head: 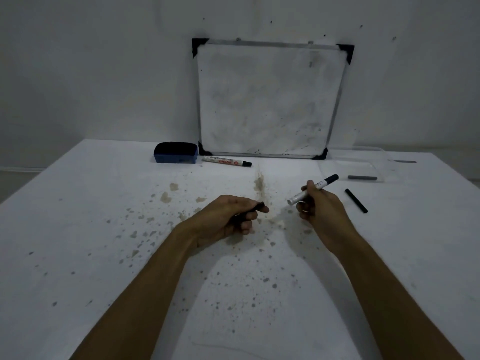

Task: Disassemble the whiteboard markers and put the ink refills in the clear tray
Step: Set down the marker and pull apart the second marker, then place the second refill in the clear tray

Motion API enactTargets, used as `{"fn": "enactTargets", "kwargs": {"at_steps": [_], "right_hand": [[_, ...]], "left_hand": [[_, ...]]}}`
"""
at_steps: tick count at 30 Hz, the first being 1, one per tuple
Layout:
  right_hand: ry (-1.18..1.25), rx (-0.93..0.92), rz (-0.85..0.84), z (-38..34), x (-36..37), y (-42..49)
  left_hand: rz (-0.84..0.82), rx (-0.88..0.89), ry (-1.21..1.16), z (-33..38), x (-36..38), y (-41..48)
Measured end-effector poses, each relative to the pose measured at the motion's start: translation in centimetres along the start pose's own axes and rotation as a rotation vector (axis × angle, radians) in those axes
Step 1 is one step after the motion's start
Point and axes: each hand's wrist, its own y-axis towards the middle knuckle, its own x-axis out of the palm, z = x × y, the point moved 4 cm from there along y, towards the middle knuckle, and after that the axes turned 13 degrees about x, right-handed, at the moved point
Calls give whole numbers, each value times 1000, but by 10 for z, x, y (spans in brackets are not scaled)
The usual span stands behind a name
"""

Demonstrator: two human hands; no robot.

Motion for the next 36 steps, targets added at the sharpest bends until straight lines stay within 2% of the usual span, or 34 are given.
{"fn": "enactTargets", "kwargs": {"at_steps": [2, 4, 6, 8, 11, 15, 19, 22, 25, 30, 32, 36], "right_hand": [[-299, -44, 12, 0, -3, -1], [-652, -136, 10, 1, -1, -4], [-1007, -318, 74, 2, 4, -5], [-1156, -421, 160, 5, 9, -5], [-1038, -460, 228, 9, 12, -5], [-1052, -509, 276, 12, 13, -2], [-1059, -505, 287, 17, 12, -3], [-988, -455, 282, 13, 0, -9], [-905, -316, 340, -11, -34, -10], [-917, -286, 504, -53, -120, 6], [-954, -259, 584, -50, -158, 17], [-1107, -153, 697, -24, -212, 35]], "left_hand": [[84, 94, 184, 0, -3, 0], [177, 232, 553, 0, -2, -3], [170, 362, 820, -2, 5, -4], [155, 435, 961, -5, 10, -3], [145, 458, 1098, -8, 13, 1], [168, 451, 1102, -9, 13, 2], [197, 488, 1053, -12, 16, 2], [259, 443, 956, -16, 24, 1], [338, 452, 803, -13, 46, 5], [223, 555, 853, 1, 112, 46], [211, 583, 888, 9, 132, 73], [163, 531, 994, 24, 157, 139]]}}
